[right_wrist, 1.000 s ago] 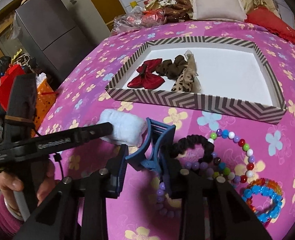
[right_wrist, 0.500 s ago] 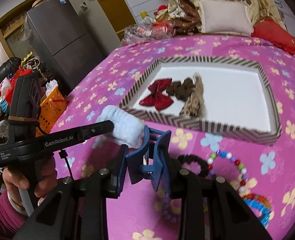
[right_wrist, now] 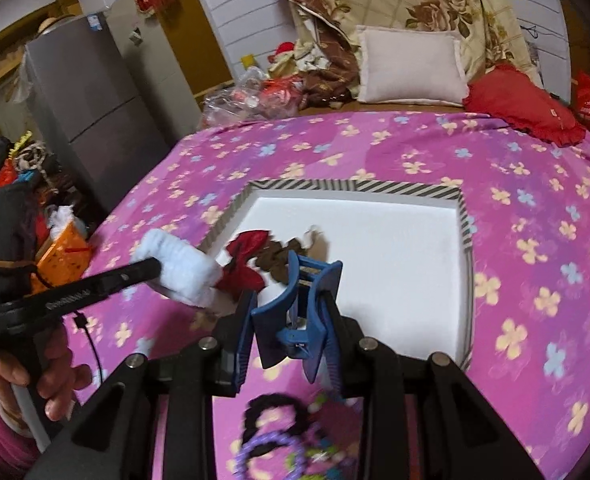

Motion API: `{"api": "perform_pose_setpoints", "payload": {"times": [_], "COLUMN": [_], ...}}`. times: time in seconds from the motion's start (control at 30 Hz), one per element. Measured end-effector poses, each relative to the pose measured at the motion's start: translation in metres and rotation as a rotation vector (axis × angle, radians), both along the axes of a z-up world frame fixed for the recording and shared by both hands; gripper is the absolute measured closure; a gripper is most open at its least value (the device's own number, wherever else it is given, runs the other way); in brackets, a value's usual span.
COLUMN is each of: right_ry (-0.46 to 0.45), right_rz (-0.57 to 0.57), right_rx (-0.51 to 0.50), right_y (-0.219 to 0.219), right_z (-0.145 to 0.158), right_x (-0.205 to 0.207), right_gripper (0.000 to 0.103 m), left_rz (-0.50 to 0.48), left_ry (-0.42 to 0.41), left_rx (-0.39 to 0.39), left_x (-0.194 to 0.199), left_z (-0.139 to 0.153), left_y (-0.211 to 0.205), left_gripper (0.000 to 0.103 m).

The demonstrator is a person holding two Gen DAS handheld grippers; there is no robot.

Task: Organize jewelry
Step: 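Lower the white scrunchie into the tray with the left tool while the right tool releases the claw clip there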

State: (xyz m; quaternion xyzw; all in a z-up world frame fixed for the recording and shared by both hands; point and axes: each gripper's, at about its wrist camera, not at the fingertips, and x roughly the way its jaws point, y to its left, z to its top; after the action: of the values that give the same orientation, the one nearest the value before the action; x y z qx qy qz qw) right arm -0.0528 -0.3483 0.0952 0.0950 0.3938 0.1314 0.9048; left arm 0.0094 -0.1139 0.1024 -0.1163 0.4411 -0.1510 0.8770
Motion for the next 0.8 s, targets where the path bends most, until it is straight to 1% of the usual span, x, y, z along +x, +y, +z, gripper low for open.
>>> {"api": "perform_pose_setpoints", "payload": {"times": [0.17,0.27,0.43,0.53,0.7,0.8], "right_ry": [0.034,0.054,0.087,0.125,0.190,0.177], "right_rz": [-0.002,0.000,0.010,0.026,0.040,0.039], "right_rx": [-0.021,-0.014,0.018,0.013,-0.009,-0.011], "right_y": [-0.001,-0.001,0.007,0.017,0.035,0.042], "right_z": [-0.011,-0.017,-0.026,-0.036,-0.059,-0.058], "right_x": [0.034,0.063,0.118,0.153,0.189,0.198], "right_gripper": [0.071,0.071,0.071,0.071,0.071,0.071], "left_rz": [0.012,0.020,0.034,0.050,0.071,0.073], "left_ry": [0.043,0.053,0.074,0.095,0.124,0.124], "left_rx": [-0.016,0.009,0.029,0.060,0.110,0.117], "left_x": [0.042,0.066,0.096,0.109,0.122,0.124], "left_z": [-0.010,-0.017,-0.031,-0.041,-0.056,-0.059], "left_y": [-0.007,-0.014,-0.018,-0.018,-0.013,-0.011], "left_gripper": [0.088,0.088,0.088,0.088,0.087,0.086]}}
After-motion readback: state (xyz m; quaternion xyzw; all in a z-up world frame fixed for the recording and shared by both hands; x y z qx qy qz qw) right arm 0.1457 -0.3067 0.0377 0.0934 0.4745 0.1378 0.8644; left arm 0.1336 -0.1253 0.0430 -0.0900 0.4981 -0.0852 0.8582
